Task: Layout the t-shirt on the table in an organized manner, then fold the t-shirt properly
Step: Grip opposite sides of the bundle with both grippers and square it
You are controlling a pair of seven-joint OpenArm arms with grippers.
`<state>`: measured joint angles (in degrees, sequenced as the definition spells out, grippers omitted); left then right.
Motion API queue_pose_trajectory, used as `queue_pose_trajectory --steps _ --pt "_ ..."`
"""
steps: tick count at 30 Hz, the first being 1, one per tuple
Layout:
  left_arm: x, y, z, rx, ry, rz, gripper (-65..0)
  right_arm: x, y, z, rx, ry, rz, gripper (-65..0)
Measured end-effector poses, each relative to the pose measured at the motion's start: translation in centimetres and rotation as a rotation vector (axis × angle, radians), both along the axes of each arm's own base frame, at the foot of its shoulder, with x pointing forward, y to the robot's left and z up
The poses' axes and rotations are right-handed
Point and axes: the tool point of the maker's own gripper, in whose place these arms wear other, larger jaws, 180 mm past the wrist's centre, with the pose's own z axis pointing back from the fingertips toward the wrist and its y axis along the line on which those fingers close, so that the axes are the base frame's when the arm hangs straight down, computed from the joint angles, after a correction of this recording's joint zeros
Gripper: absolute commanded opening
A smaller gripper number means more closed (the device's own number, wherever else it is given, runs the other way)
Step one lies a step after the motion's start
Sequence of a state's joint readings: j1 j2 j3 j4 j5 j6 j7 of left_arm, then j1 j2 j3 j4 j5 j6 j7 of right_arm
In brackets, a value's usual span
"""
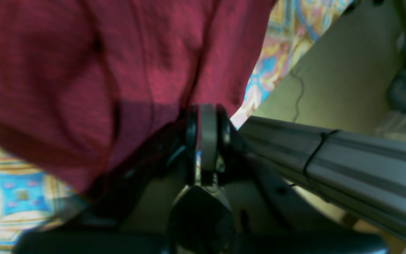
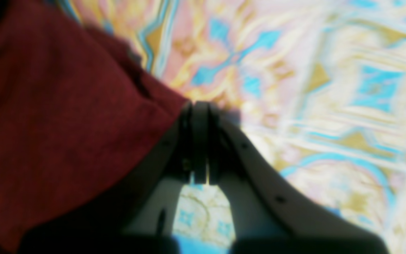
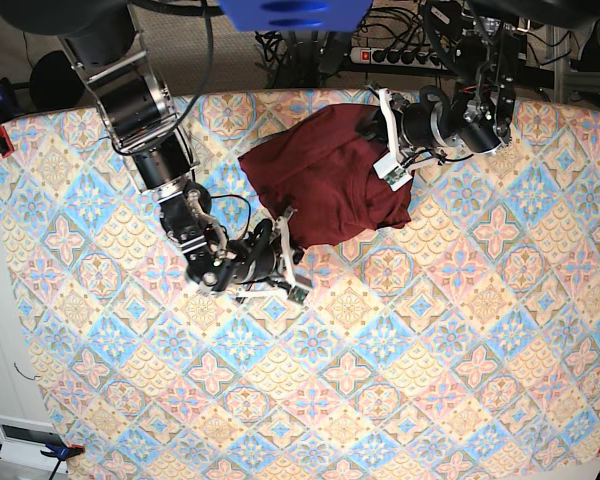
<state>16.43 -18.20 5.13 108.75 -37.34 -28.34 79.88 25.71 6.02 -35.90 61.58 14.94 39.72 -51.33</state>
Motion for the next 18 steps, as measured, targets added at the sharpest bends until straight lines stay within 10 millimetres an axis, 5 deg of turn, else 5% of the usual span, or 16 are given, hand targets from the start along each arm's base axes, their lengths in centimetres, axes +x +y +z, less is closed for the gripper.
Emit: queue_pose_trajectory --steps 9,18 --pt "3.6 1.7 -2.1 0.085 0.01 0.031 -65.0 -0.9 -1.5 0.7 -0.093 -0.07 0.057 -64.8" --pt "10.7 2.6 -0.3 0.129 -0.136 0.068 -65.0 -4.9 -5.8 1.2 -0.18 -0.125 0.098 -65.0"
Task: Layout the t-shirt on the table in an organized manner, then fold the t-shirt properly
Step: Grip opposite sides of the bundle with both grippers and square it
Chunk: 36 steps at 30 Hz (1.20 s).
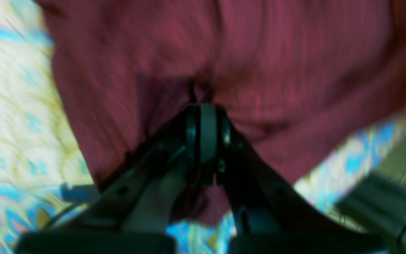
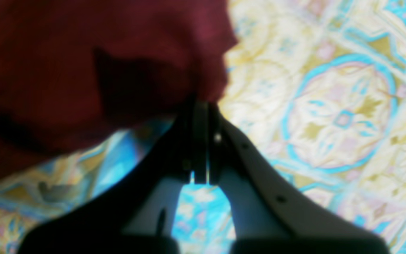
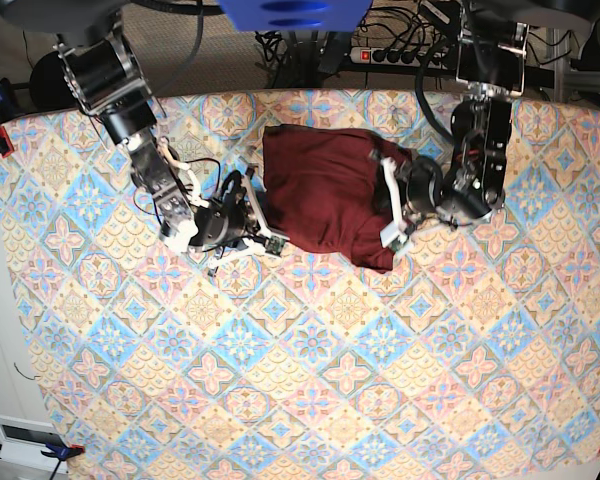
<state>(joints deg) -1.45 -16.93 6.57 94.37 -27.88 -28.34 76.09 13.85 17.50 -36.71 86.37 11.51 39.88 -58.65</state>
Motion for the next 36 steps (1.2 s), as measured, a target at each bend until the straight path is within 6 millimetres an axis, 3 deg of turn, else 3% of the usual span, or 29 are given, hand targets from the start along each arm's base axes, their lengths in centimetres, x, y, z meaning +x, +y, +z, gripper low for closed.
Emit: queue_pose_trajectory --steps 3,8,11,16,21,23,26,29,30,34,36 --pt "1.2 -0.9 -0.8 -0.006 0.007 -0.028 -65.0 -1.6 -0.6 0.1 -0.006 -0.005 0.02 -65.0" --pt "4.4 -2.9 0.0 -0.051 -0.048 -0.042 -65.0 -3.7 -0.6 0.9 0.006 -0.025 0.057 -65.0" --pt "5.2 -3.1 1.1 -0.09 -0.063 -0.014 -65.0 -2.8 -1.2 2.0 0.057 -0.051 -0.014 -65.0" --pt "5.2 0.4 3.7 -0.039 -0.132 0.053 -65.0 0.3 -6.1 3.4 0.017 -0.111 -0.174 -65.0" --pt "1.4 4.5 4.7 0.039 -0.126 0.124 -65.0 1.4 -6.9 4.0 0.071 -0.121 -0.238 -65.0" --pt "-0.3 4.2 4.9 0.007 -0.12 0.117 -65.0 1.6 -7.3 3.0 0.047 -0.096 -0.262 -65.0" --pt "-2.6 2.4 4.6 -0.087 -0.083 0.093 -65.0 3.4 -5.5 3.2 0.094 -0.089 -0.286 -65.0" --pt "-4.6 3.4 3.1 -0.058 -0.022 0.108 -65.0 4.9 -2.9 4.0 0.183 -0.088 -0.282 -65.0" --pt "-5.1 3.6 2.8 -0.056 -0.007 0.116 -65.0 5.1 -2.9 3.6 0.183 -0.073 -0.285 -65.0" --pt "-5.5 2.4 1.9 -0.091 0.024 0.14 -65.0 5.0 -4.4 1.5 0.118 -0.017 -0.316 -64.9" --pt "-5.5 1.3 1.3 -0.148 0.052 0.147 -65.0 4.9 -3.7 0.7 0.111 0.009 -0.321 -64.9"
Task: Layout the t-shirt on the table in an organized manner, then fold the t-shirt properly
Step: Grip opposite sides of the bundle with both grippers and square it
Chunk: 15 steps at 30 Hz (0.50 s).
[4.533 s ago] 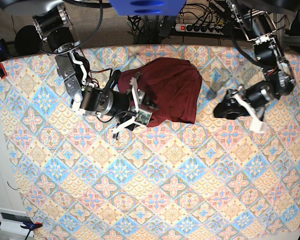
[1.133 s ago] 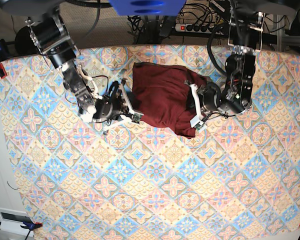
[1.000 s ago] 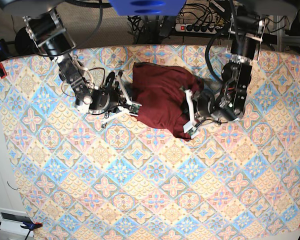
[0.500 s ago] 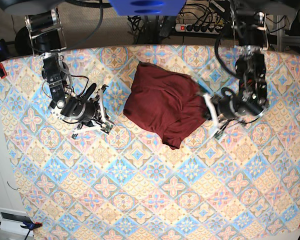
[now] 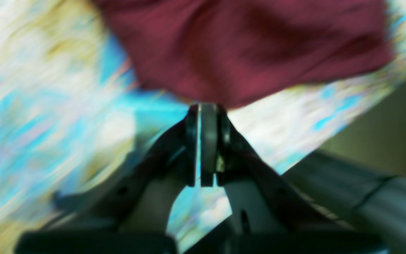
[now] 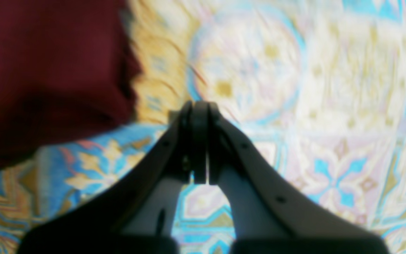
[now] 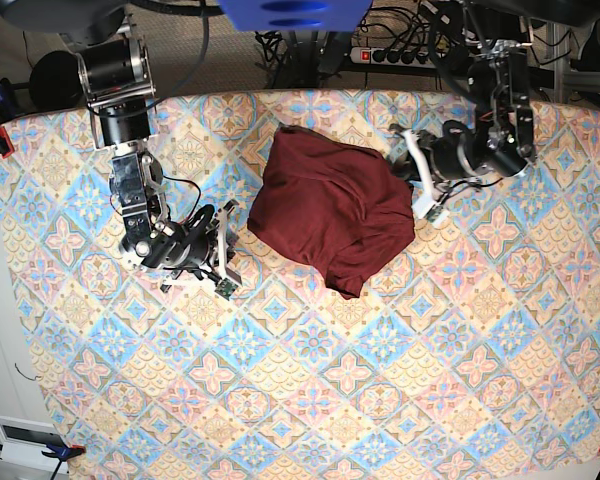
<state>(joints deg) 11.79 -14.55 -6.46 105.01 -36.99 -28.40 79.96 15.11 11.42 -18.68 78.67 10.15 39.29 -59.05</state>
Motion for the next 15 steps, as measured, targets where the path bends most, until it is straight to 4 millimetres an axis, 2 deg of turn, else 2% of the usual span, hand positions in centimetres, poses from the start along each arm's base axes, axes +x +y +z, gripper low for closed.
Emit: queue_pose_trajectory --steps 4,6,8,12,15 --pt "0.2 0.8 -3.0 0.005 0.087 0.05 -65.0 -1.6 4.6 -1.3 0.051 0.053 0.093 -65.0" --pt "1.0 0.9 -3.4 -0.024 0.094 0.07 -65.0 -2.3 6.2 -1.3 0.072 0.058 0.131 -65.0" --pt "1.8 1.1 -3.8 -0.039 0.105 0.086 -65.0 -2.2 6.1 -1.0 0.055 0.042 0.144 -65.0" --pt "4.0 0.5 -4.0 -0.097 0.077 0.127 -65.0 -1.7 4.5 -0.3 0.001 0.013 0.135 -65.0" --pt "5.7 0.1 -4.2 -0.144 0.081 0.151 -65.0 -2.6 5.7 0.5 0.049 -0.017 0.15 -65.0"
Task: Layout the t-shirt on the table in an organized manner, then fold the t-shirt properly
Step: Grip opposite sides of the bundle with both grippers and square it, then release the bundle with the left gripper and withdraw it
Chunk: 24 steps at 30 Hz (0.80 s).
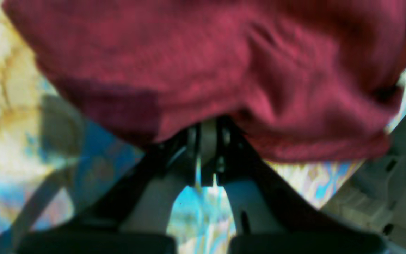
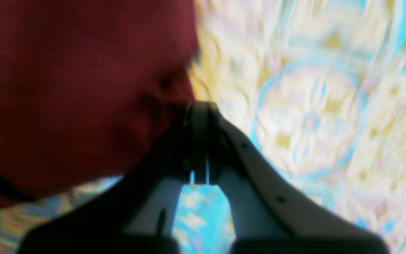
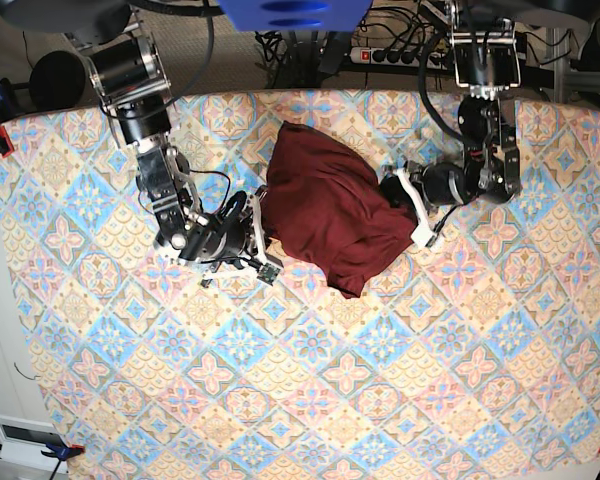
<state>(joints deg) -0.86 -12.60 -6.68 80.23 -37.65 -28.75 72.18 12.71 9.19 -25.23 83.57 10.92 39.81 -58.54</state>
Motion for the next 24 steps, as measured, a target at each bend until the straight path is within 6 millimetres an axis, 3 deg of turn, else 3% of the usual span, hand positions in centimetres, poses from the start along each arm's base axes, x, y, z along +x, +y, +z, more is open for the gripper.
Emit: queue_pose_trajectory --steps 3,5,8,11,14,16,20,24 --pt "2.3 -0.4 -0.2 -0.042 -0.022 0.042 -65.0 -2.7 0.8 -1.0 0.021 0.036 0.017 -65.0" --pt "3.6 -1.5 -0.4 -0.059 -0.043 0.03 -65.0 -3.9 0.0 -1.3 0.006 0.041 0.025 -65.0" --pt "5.6 -3.8 -0.5 -0.083 -0.073 -0.004 -65.0 -4.2 -1.7 -0.9 -0.023 0.016 0.009 -65.0" --pt "7.3 -7.5 -0.4 -0.122 -0.086 -0.026 -65.0 -3.8 -4.5 0.8 0.008 -0.036 -0.104 -65.0" --pt "8.7 -9.6 -0.2 -0.155 -0.083 0.001 -65.0 -4.3 -6.8 2.1 0.01 -0.073 -0.182 -65.0" --pt "8.9 -10.8 0.1 -0.159 -0.085 -0.015 -65.0 -4.6 -7.3 2.7 -0.001 -0.092 -0.189 -65.0" --pt "9.0 -11.2 0.3 -0.166 -0.082 -0.014 -65.0 -4.7 -5.9 4.3 0.041 -0.136 -0.167 -65.0" --pt "9.5 -8.3 0.3 -0.164 -0.077 0.056 -65.0 -5.0 -5.2 4.8 0.042 -0.148 -0.138 -65.0"
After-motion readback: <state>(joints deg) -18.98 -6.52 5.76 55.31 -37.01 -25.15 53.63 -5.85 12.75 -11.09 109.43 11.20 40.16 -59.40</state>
